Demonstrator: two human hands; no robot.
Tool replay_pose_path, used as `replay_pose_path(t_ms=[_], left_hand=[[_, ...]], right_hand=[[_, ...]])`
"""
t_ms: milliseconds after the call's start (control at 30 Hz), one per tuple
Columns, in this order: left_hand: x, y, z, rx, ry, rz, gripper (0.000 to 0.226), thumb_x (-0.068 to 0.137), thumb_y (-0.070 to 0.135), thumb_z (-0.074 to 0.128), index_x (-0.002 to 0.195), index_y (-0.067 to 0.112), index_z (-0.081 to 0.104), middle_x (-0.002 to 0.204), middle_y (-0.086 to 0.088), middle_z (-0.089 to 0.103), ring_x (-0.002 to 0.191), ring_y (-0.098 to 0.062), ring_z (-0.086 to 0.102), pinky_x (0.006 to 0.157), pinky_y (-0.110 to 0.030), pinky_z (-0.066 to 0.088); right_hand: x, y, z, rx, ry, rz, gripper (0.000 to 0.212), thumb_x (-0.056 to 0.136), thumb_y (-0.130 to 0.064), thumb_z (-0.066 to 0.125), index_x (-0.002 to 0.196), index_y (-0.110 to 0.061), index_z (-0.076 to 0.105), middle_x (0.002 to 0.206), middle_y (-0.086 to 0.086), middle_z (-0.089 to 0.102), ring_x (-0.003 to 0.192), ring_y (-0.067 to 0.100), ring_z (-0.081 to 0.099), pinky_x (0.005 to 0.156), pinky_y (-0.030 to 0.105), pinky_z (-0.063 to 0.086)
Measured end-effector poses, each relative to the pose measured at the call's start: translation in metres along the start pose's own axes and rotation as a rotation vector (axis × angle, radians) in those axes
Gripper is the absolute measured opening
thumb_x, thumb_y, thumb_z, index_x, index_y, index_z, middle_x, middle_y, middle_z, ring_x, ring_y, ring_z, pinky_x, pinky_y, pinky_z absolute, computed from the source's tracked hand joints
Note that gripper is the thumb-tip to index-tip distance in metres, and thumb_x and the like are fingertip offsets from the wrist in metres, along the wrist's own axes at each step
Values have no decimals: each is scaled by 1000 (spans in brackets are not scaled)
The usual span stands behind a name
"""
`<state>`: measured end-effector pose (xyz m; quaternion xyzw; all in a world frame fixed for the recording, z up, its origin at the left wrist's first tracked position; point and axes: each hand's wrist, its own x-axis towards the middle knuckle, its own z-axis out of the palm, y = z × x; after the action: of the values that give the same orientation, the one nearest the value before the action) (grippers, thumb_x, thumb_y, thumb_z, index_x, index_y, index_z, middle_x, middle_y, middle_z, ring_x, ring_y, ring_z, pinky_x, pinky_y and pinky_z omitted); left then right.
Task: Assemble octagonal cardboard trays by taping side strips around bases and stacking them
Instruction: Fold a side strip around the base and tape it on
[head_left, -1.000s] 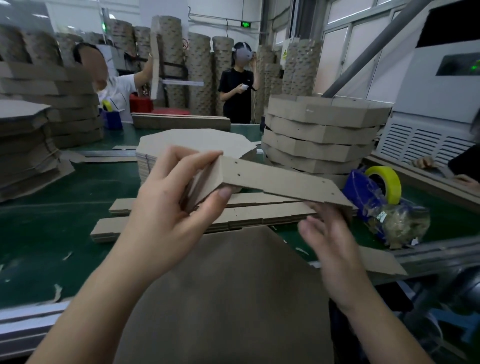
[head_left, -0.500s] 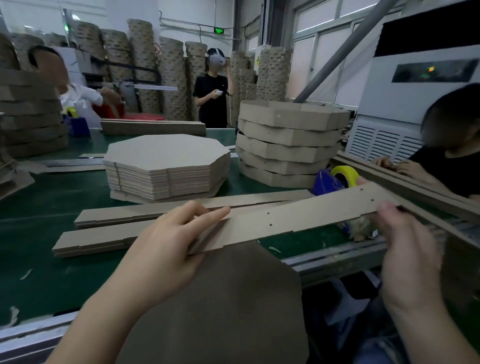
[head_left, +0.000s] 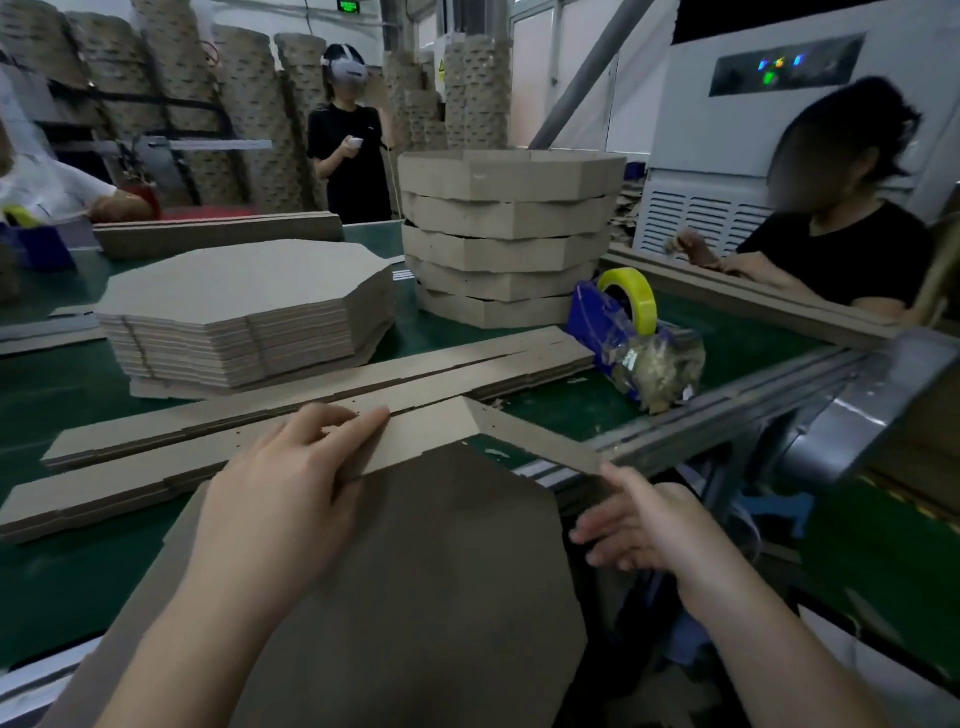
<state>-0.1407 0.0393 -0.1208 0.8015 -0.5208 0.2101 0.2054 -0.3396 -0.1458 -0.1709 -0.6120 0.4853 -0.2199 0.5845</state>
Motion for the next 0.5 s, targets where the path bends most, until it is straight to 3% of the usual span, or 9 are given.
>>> replay_pose_path(t_ms=[33,100,167,233,267,333,433,500], left_hand=[[1,2,2,20,4,10,55,68,10,81,119,26,68,105,0,69,82,-31,67,54,-29,39],[2,6,5,58,7,44,54,64,13,85,115,26,70,98,2,70,76,-29,68,53,-26,32],[2,10,8,69,4,69,54,62,14,86,113,27,71,96,2,69,75,-29,67,53,-28,35],[1,14,12,78,11,86,56,61,13,85,114,25,71,97,-1,68,77,-31,66,55,-33,43],[1,16,13,84,21,102,55,62,14,85,115,23,71,96,-3,68,77,-33,65,56,-36,46],[-1,20,12,83,64,133,47,68,20,81,114,21,71,95,-4,69,76,-33,66,57,-39,49],[-5,15,5,-3,82,150,43,72,26,72,114,23,71,101,2,69,79,-28,67,58,-36,50],[-10,2,2,-106,48,122,49,72,26,70,120,30,66,112,10,66,90,-21,66,68,-36,52]], right_hand=[[-1,1,-1,-160,75,-55,63,96,-48,47,53,-8,70,60,7,71,50,20,65,57,30,50],[-3,1,1,-369,303,-313,62,88,-57,49,52,-9,63,52,4,63,52,20,61,62,39,52],[-11,-7,11,-314,373,-738,48,85,-60,49,75,-16,64,76,-2,63,75,10,59,71,35,50],[-16,-20,27,-403,180,-1017,46,85,-64,48,114,-30,59,114,-10,53,110,4,48,95,24,38],[-16,-26,34,-499,67,-1066,52,86,-68,45,128,-38,50,126,-14,46,121,3,40,102,26,31],[-14,-36,45,-646,-81,-1087,57,87,-69,41,138,-44,40,132,-18,42,126,2,35,107,34,28],[-5,-38,52,-582,-182,-1075,54,85,-65,49,132,-38,54,118,-17,49,116,6,43,97,40,44],[0,-36,53,-526,-211,-1053,53,81,-67,54,126,-40,59,115,-18,46,116,5,42,96,38,45]])
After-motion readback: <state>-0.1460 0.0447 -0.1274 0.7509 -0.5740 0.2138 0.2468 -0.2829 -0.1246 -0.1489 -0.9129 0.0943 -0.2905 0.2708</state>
